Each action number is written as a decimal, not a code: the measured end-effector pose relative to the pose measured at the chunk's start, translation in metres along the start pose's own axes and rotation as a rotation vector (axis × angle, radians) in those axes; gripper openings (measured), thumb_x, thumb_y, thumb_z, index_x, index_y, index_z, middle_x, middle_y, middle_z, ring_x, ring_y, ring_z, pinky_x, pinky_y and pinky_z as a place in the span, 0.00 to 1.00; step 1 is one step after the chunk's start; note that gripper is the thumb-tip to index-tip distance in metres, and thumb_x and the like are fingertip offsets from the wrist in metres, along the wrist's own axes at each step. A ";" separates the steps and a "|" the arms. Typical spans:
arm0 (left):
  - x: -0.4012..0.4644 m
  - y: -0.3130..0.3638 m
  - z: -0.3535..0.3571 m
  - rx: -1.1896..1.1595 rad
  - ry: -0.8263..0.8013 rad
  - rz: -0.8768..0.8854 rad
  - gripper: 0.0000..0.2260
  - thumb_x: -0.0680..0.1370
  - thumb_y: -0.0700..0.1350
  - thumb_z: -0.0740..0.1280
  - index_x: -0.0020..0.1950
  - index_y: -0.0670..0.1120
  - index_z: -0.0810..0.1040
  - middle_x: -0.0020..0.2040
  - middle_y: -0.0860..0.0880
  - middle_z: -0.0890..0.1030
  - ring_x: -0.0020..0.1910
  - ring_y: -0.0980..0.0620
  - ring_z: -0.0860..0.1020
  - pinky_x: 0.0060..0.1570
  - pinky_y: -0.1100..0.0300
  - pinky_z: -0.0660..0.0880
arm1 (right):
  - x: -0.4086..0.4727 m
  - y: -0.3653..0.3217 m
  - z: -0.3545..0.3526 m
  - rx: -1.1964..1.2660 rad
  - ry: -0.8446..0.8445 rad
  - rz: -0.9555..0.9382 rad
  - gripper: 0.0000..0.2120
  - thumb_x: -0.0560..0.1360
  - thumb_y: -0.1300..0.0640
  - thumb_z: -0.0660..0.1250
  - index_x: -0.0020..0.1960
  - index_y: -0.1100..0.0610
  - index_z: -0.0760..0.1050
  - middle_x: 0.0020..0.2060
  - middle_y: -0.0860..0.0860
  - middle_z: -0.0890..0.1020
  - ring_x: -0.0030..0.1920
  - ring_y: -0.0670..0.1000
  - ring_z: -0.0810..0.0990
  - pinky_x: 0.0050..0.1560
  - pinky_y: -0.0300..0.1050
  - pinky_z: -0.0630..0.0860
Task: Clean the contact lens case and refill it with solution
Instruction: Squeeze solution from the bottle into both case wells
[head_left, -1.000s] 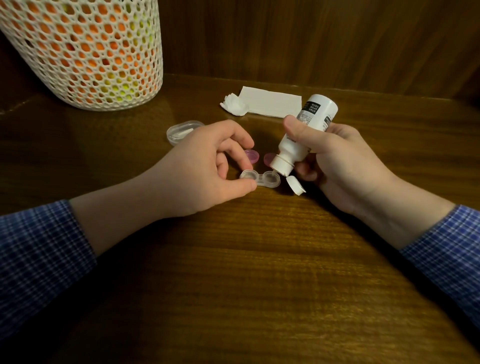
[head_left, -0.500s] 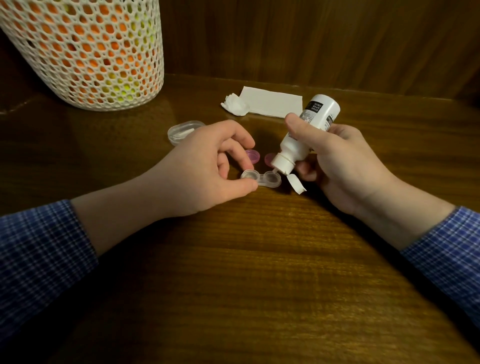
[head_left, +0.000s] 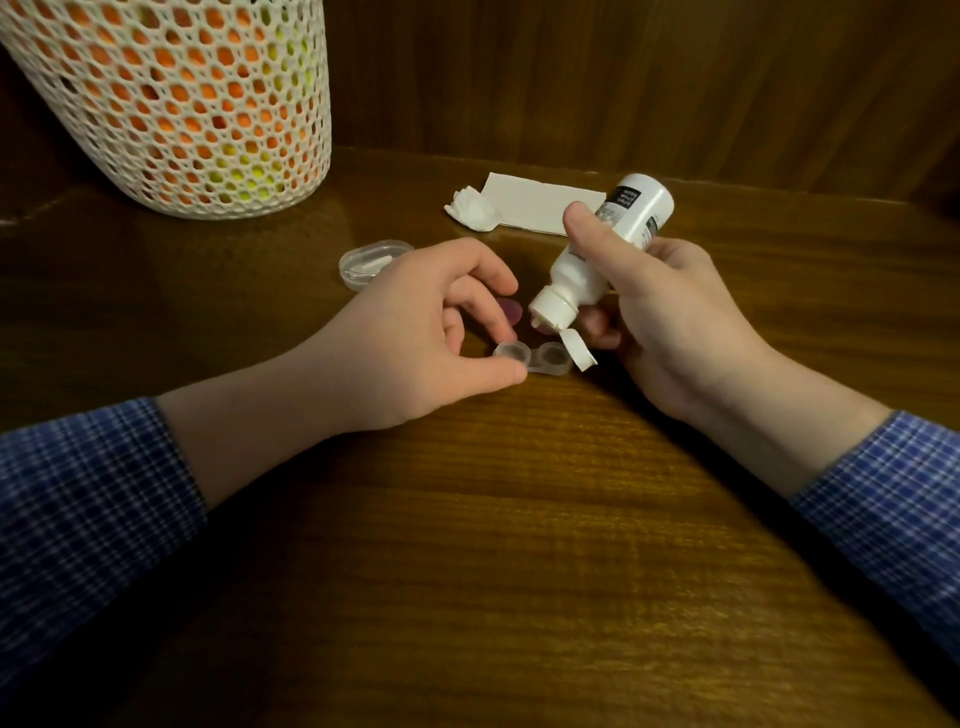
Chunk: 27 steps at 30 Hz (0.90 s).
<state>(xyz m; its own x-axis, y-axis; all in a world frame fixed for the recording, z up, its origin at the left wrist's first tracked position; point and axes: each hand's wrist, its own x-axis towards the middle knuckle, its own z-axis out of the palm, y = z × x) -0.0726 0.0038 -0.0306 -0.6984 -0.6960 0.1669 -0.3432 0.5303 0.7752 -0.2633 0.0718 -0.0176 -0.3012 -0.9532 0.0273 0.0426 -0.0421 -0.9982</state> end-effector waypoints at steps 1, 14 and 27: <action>0.000 0.000 0.000 -0.001 0.002 0.000 0.25 0.69 0.48 0.82 0.62 0.55 0.76 0.49 0.63 0.85 0.31 0.51 0.77 0.29 0.64 0.76 | 0.000 0.001 0.002 -0.015 -0.003 -0.005 0.12 0.78 0.47 0.72 0.49 0.57 0.77 0.37 0.51 0.81 0.28 0.45 0.74 0.27 0.37 0.69; 0.001 -0.001 0.000 -0.010 0.004 0.002 0.25 0.69 0.48 0.82 0.61 0.57 0.76 0.50 0.63 0.84 0.30 0.51 0.78 0.29 0.62 0.77 | 0.001 0.006 0.008 -0.058 0.008 -0.043 0.10 0.78 0.48 0.73 0.45 0.54 0.80 0.35 0.51 0.81 0.27 0.45 0.73 0.26 0.36 0.69; 0.002 -0.003 0.000 -0.002 0.006 0.008 0.25 0.69 0.48 0.82 0.62 0.55 0.76 0.50 0.63 0.84 0.31 0.53 0.77 0.31 0.60 0.78 | 0.001 0.005 0.008 -0.060 0.016 -0.044 0.10 0.78 0.49 0.73 0.42 0.54 0.80 0.33 0.50 0.81 0.26 0.45 0.73 0.25 0.36 0.69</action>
<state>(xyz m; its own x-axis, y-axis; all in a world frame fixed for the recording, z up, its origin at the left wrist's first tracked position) -0.0725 0.0006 -0.0326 -0.6974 -0.6947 0.1763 -0.3368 0.5348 0.7750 -0.2554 0.0680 -0.0222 -0.3163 -0.9460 0.0704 -0.0275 -0.0650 -0.9975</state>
